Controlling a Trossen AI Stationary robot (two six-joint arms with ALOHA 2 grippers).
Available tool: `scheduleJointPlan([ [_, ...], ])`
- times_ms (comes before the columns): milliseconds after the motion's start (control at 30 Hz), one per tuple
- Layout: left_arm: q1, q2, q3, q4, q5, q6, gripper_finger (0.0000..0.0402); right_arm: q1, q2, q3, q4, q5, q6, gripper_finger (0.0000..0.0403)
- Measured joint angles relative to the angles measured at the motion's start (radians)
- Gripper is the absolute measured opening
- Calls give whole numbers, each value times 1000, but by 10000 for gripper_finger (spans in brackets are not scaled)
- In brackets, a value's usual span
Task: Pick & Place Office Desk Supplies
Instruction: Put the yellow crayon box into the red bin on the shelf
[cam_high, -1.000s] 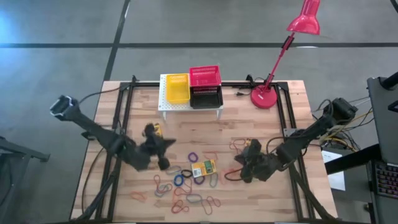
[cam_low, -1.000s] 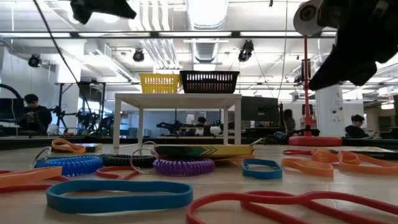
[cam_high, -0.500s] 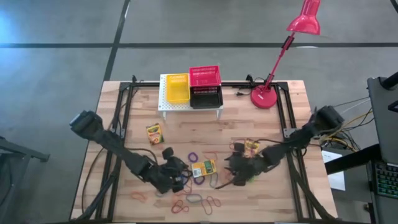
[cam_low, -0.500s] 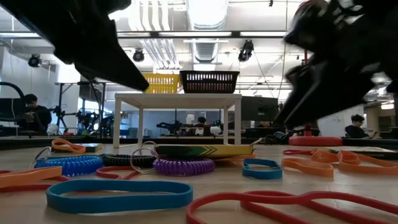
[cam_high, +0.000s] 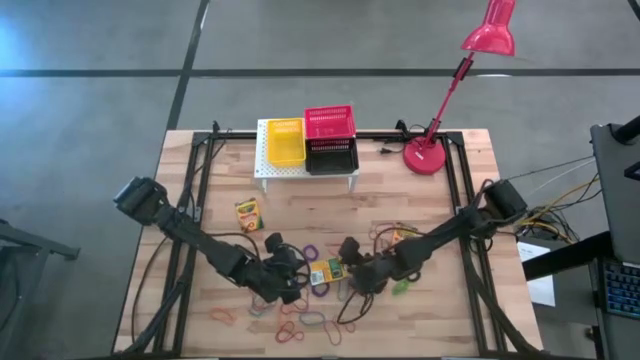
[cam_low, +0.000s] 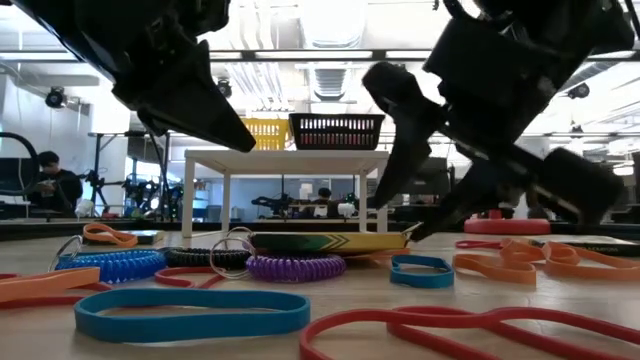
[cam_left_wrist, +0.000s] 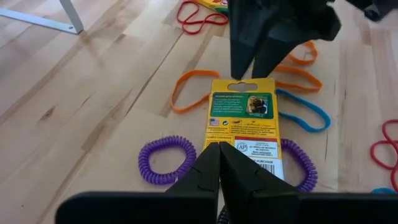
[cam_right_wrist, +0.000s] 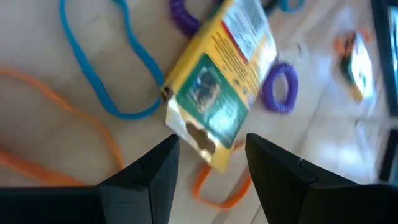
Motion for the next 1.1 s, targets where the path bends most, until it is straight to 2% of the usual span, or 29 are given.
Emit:
scheduleJointPlan([
  [100, 0, 0, 0, 1, 0, 0, 14, 0, 39, 26, -1, 2, -47, 180],
  [200, 0, 0, 0, 3, -5, 7, 14, 0, 68, 52, 1, 4, 1, 163],
  [500, 0, 0, 0, 7, -19, 88, 14, 2, 67, 71, -3, 10, 241, 21],
  [733, 0, 0, 0, 29, -34, 171, 20, 2, -42, 51, -31, -15, 536, 12],
  [833, 3, 0, -1, 118, -34, 246, 43, 2, -79, 36, -30, -83, 645, 12],
  [933, 12, 17, -1, 265, -31, 325, 85, 2, -95, 34, -26, -128, 698, 12],
  [1100, 53, 85, 0, 402, 131, 419, 169, -1, -100, 34, -26, -132, 714, 13],
])
